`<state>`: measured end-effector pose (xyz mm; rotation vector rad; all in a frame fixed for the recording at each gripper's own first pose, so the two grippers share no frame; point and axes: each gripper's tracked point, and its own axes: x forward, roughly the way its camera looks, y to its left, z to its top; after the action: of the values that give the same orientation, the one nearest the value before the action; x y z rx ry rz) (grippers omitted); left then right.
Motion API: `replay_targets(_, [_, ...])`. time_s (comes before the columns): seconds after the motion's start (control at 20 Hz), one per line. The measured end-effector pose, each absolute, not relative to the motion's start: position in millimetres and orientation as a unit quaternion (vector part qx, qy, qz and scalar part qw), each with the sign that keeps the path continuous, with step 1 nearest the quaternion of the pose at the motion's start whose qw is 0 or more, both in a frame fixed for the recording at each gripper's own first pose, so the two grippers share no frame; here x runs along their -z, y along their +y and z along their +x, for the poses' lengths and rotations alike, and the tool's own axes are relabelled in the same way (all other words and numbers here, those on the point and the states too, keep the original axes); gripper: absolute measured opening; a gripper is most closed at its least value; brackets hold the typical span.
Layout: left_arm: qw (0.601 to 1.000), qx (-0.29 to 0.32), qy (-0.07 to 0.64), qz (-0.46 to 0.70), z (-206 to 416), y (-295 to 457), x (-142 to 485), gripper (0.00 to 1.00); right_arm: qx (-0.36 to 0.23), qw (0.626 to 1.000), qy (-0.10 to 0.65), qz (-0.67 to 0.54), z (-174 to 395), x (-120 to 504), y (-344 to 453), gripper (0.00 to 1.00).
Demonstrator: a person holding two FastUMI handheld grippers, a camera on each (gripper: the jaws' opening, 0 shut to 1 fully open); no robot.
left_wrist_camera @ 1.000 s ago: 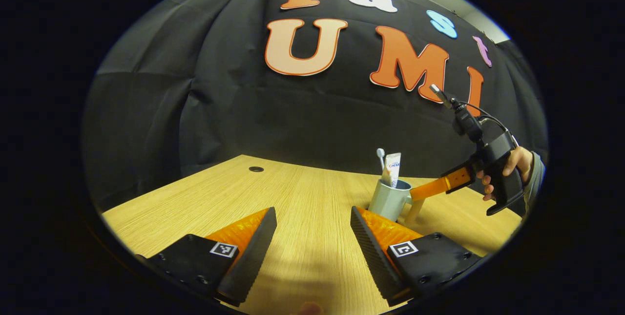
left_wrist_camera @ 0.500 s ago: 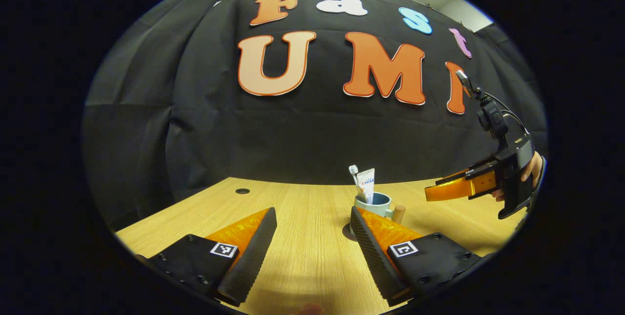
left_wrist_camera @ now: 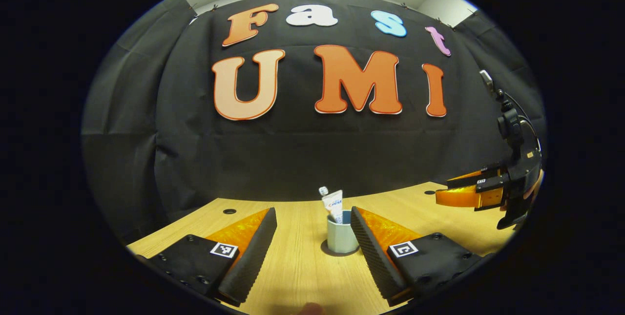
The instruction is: Put the toothbrush and toothpaste on the desktop into the cup, then pick up the cup and place it on the coaster on the desktop.
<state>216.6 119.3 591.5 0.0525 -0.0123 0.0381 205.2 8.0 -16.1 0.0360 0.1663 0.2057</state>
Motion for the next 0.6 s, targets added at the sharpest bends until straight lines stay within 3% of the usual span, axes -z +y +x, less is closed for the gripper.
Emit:
replay_targets(0.55, [0.999,-0.012,-0.036,0.031,216,65,-596,0.99,-0.054,0.998,0.027,-0.003,197,9,-23,0.76])
replay_targets(0.6, [0.999,-0.011,-0.039,0.03,215,62,-598,0.95,-0.054,0.998,0.024,-0.006,198,8,-22,0.76])
